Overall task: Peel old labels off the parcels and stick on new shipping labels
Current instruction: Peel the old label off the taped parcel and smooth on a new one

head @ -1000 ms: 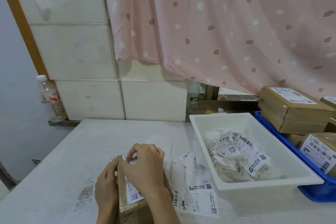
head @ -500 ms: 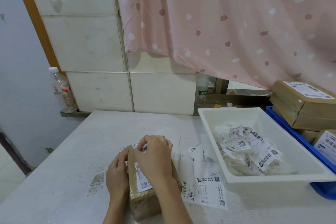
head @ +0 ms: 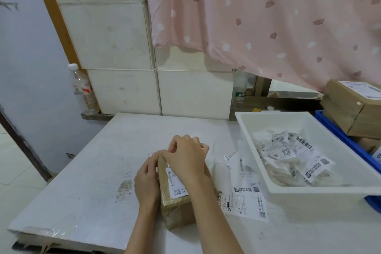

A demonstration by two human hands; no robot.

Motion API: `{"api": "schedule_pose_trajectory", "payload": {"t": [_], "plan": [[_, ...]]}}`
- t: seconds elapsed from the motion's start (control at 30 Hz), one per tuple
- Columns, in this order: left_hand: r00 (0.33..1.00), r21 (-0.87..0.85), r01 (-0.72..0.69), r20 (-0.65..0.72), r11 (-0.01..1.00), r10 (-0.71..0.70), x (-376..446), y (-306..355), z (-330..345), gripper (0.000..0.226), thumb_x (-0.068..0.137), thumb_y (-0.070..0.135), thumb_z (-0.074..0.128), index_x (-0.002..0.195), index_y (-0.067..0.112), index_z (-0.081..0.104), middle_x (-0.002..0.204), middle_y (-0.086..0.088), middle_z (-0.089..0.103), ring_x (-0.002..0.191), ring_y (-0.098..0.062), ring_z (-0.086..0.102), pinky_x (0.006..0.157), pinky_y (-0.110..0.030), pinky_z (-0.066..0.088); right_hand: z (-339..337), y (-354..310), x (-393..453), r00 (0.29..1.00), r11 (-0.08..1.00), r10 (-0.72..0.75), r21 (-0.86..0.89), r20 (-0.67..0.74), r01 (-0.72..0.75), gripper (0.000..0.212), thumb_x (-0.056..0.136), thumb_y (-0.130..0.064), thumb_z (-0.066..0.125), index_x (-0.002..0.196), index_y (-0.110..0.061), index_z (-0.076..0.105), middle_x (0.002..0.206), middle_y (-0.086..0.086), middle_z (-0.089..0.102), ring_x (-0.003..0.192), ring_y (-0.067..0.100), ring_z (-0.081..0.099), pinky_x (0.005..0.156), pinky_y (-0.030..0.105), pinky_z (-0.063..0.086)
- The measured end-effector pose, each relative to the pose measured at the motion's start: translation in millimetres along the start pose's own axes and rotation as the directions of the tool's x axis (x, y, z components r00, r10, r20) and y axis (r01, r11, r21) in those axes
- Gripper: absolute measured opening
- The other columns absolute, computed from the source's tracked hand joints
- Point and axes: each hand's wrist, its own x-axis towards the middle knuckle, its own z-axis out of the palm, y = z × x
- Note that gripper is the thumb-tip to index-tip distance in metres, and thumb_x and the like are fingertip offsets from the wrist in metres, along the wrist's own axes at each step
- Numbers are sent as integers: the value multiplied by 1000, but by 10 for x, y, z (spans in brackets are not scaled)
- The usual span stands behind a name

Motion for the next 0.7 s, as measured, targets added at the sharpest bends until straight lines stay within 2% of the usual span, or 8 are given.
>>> {"api": "schedule_pose_trajectory", "payload": {"t": [0.1, 0.17, 0.27, 0.4, 0.47, 0.53, 0.6, 0.7], "plan": [[1000, 12, -21, -5, 1000, 21, -12, -10, 4, 39, 103, 33, 44, 71, 33, 66, 66, 13, 67, 71, -8, 60, 65, -30, 41, -20, 20, 9, 1000, 999, 1, 52, 8, -1, 12, 84, -34, 61, 74, -31, 55, 98, -9, 64, 106, 13, 48, 99, 35, 24], [1000, 26, -28, -10, 999, 28, -19, -19, 7, 39, 102, 36, 44, 70, 30, 66, 66, 11, 67, 73, -13, 62, 65, -33, 42, -31, 19, 7, 1000, 999, 3, 32, 17, -4, 22, 86, -31, 60, 66, -33, 51, 99, -8, 65, 107, 14, 49, 101, 36, 26], [1000, 53, -21, -9, 998, 21, -29, -7, 10, 39, 102, 39, 42, 72, 31, 66, 70, 10, 67, 75, -9, 61, 63, -30, 41, -50, 8, 2, 999, 1000, 4, -6, 47, -4, 33, 86, -31, 59, 58, -34, 42, 99, -6, 67, 107, 16, 49, 101, 36, 27], [1000, 59, -23, 1, 998, 23, -21, -15, 9, 40, 102, 40, 42, 73, 29, 67, 72, 9, 69, 77, -10, 61, 64, -32, 40, -79, 13, 13, 999, 1000, -14, -4, 46, 14, 10, 90, -30, 52, 81, -28, 55, 95, -8, 65, 105, 16, 48, 96, 36, 26], [1000, 53, -26, 2, 998, 26, -22, -10, 7, 39, 102, 40, 42, 72, 33, 66, 71, 13, 67, 77, -5, 60, 67, -30, 41, -92, -10, 36, 999, 1000, 4, 2, 32, -4, 18, 98, -28, 39, 93, -21, 55, 85, -4, 62, 99, 22, 50, 88, 39, 26], [1000, 58, -30, 10, 998, 29, -28, -10, 5, 39, 103, 40, 42, 72, 33, 66, 70, 12, 67, 75, -6, 60, 66, -30, 41, -94, -40, 60, 998, 1000, 31, 6, 46, -31, 31, 101, -37, 33, 94, -16, 55, 83, 0, 63, 94, 26, 51, 84, 40, 25], [999, 56, -39, 14, 998, 38, -18, -36, 6, 41, 102, 40, 42, 72, 28, 67, 69, 8, 69, 73, -13, 61, 64, -33, 40, -62, -45, 52, 998, 998, 22, -67, 54, -18, 36, 96, -47, 41, 94, -15, 59, 91, 0, 66, 97, 23, 50, 89, 41, 26], [999, 53, -40, 9, 998, 40, -13, -50, 8, 40, 102, 38, 42, 75, 26, 68, 70, 8, 69, 73, -15, 61, 64, -33, 40, -29, -29, 29, 999, 992, -8, -127, 50, 14, 21, 91, -34, 51, 88, -16, 63, 95, -2, 65, 101, 21, 50, 92, 39, 27]]}}
